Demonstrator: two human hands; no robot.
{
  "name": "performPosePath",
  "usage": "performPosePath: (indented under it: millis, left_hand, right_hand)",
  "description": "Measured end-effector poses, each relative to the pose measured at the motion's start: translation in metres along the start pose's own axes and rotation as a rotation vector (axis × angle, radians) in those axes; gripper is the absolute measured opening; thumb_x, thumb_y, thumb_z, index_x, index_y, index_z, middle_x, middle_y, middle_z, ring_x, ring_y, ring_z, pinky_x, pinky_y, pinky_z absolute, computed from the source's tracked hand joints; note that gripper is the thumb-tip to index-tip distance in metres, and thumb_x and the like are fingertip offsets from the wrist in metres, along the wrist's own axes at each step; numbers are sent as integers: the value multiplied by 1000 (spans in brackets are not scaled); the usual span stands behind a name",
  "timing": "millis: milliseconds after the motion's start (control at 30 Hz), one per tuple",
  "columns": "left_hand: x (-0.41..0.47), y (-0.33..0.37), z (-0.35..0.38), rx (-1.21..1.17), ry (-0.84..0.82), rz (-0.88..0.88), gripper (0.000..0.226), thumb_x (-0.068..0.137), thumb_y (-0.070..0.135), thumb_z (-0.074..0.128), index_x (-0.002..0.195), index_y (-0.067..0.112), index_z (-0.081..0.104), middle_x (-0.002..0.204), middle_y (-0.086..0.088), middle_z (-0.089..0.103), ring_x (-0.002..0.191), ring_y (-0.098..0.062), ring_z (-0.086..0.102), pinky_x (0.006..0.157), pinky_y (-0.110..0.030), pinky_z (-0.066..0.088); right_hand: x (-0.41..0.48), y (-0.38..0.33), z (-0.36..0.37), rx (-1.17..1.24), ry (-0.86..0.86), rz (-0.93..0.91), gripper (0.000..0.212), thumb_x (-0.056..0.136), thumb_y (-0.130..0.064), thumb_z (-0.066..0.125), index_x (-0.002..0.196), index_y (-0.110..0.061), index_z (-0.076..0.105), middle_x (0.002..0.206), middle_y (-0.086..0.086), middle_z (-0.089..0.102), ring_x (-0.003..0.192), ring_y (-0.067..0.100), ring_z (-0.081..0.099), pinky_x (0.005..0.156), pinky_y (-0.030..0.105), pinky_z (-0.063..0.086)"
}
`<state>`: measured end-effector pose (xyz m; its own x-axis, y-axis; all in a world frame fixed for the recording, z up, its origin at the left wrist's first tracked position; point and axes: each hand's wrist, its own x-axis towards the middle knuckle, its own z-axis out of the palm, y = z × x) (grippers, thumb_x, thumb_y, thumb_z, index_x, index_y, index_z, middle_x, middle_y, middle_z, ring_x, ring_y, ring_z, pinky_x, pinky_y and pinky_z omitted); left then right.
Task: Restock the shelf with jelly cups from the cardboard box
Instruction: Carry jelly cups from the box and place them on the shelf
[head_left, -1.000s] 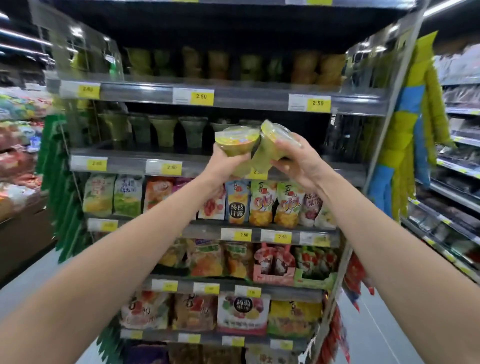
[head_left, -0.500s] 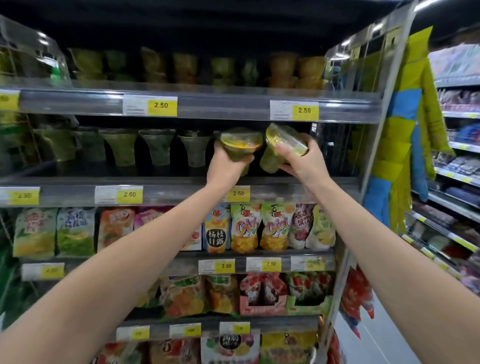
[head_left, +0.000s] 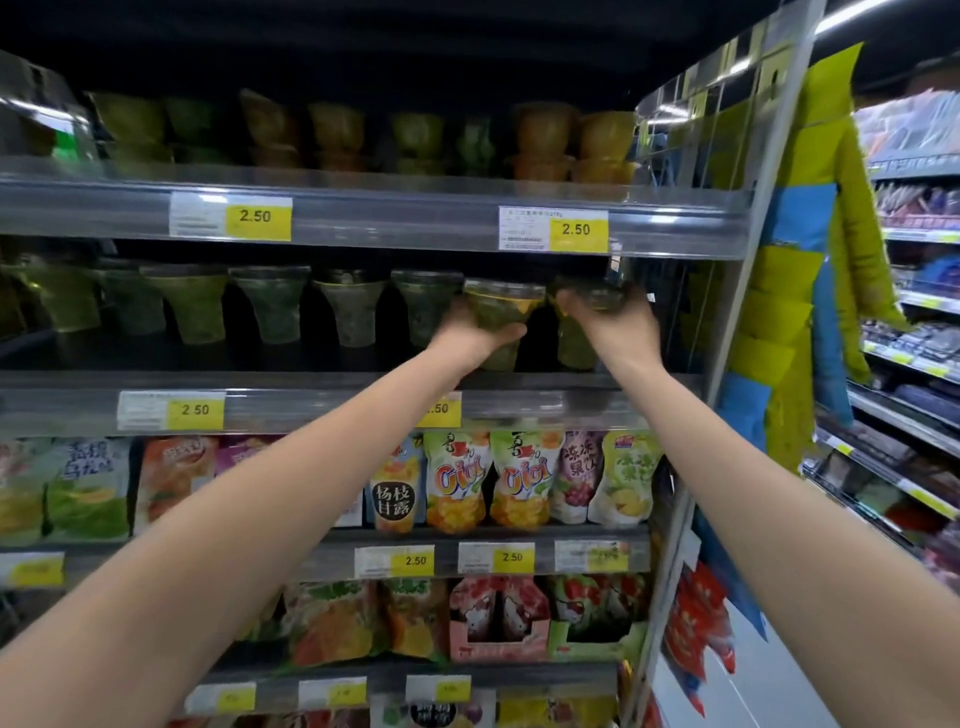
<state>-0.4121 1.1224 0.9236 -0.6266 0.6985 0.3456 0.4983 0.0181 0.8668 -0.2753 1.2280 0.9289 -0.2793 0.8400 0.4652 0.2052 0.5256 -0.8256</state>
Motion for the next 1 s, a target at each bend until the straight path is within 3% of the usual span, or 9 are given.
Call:
performPosePath:
  millis: [167,400,633,867,933,1000]
  left_hand:
    - [13,5,8,-81,-29,-140,71,79,31,77,139,14,42,138,-1,50,125,-21,49,85,-25,45]
    - [40,-3,16,-136,-3,-221,70,79,20,78,139,13,43,137,-2,52,125,-21,50,103,-36,45]
    - [65,-12,25,-153,23,-224,65,83,11,73,139,8,41,140,-9,49,128,-26,47,106,-38,42]
    - [78,-17,31,-148,85,-234,57,87,10,68,138,5,45,138,-13,50,126,-28,49,103,-35,43]
    - [77,-17,32,-87,92,-250,61,86,16,70,138,1,42,138,-14,49,126,-27,49,95,-24,42]
    - [77,-19,34,1,125,-270,80,81,27,75,142,-2,32,142,-14,43,130,-27,43,100,-25,40]
  right_hand:
    - [8,1,-5,-62,-81,28,102,81,-64,60,152,-7,14,149,13,39,132,32,45,97,36,43]
    - [18,9,-3,-153,-190,-34,80,84,-23,73,143,-10,19,136,11,51,120,31,54,86,35,48]
    - [29,15,2,-142,-229,-42,78,85,-22,72,144,-12,22,139,10,50,125,31,50,98,39,44]
    - [32,23,6,-62,-212,-70,75,85,-19,71,143,-15,24,138,7,51,124,27,51,96,34,42]
    - [32,23,6,-59,-205,-63,79,85,-21,71,146,-15,20,138,7,52,123,28,52,93,31,43]
    - [32,22,6,-58,-197,-37,78,86,-22,70,146,-14,21,136,8,53,122,28,53,86,27,42]
